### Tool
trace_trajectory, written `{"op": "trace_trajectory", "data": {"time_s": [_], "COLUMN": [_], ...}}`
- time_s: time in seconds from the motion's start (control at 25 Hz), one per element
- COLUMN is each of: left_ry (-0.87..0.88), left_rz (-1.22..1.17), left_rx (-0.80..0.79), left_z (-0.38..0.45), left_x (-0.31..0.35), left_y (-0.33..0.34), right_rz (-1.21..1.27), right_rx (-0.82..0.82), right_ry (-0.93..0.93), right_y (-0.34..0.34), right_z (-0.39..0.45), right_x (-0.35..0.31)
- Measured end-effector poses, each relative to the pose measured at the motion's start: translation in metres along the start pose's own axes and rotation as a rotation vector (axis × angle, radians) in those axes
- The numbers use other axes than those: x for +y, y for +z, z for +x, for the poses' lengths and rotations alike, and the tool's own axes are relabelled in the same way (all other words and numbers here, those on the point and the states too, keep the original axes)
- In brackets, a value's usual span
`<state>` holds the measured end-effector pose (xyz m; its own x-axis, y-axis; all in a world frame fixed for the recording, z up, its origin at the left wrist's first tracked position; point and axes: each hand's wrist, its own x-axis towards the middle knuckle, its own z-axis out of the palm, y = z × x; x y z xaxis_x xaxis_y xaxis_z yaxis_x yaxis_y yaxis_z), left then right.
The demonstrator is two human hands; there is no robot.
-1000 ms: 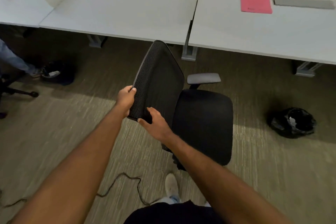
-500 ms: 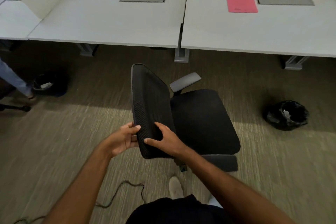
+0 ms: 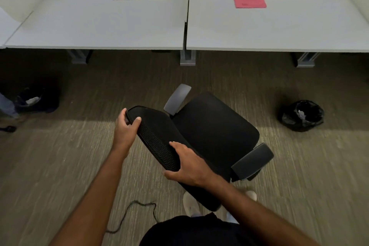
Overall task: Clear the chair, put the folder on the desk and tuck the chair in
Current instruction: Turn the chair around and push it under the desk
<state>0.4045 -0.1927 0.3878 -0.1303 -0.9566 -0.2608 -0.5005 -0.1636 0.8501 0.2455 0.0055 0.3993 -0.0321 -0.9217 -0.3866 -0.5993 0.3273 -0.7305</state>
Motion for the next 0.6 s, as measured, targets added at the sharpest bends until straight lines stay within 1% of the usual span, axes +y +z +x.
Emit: {"op": "trace_trajectory", "data": {"time_s": [0.12,0.2,0.32,0.4,0.48,0.6], "left_ry": [0.194,0.365,0.568,0.680,0.784,0.899], "left_rz": [0.312,0.489,0.716,0.829,0.894,0.953], "left_rx": [0.008,-0.015,-0.064,-0.148,-0.269,-0.428], "left_z": [0.002,-0.006,-0.032,-0.051,-0.066,-0.083], "left_x": [-0.005,-0.009,-0.010,-0.007,-0.003,0.004], "left_y": [0.006,0.010,0.014,0.015,0.019,0.032], "right_rz": [-0.019,-0.042,-0.104,-0.174,-0.229,-0.284], "right_rx": [0.009,0.007,0.015,0.031,0.034,0.064], "right_ry": [0.000,0.002,0.002,-0.003,0.015,0.102], "right_y": [-0.002,-0.008,-0.022,-0.030,-0.036,-0.048], "right_z": [-0.025,-0.043,-0.068,-0.083,-0.097,-0.119], "right_x": [0.017,0.030,0.047,0.057,0.067,0.087]}}
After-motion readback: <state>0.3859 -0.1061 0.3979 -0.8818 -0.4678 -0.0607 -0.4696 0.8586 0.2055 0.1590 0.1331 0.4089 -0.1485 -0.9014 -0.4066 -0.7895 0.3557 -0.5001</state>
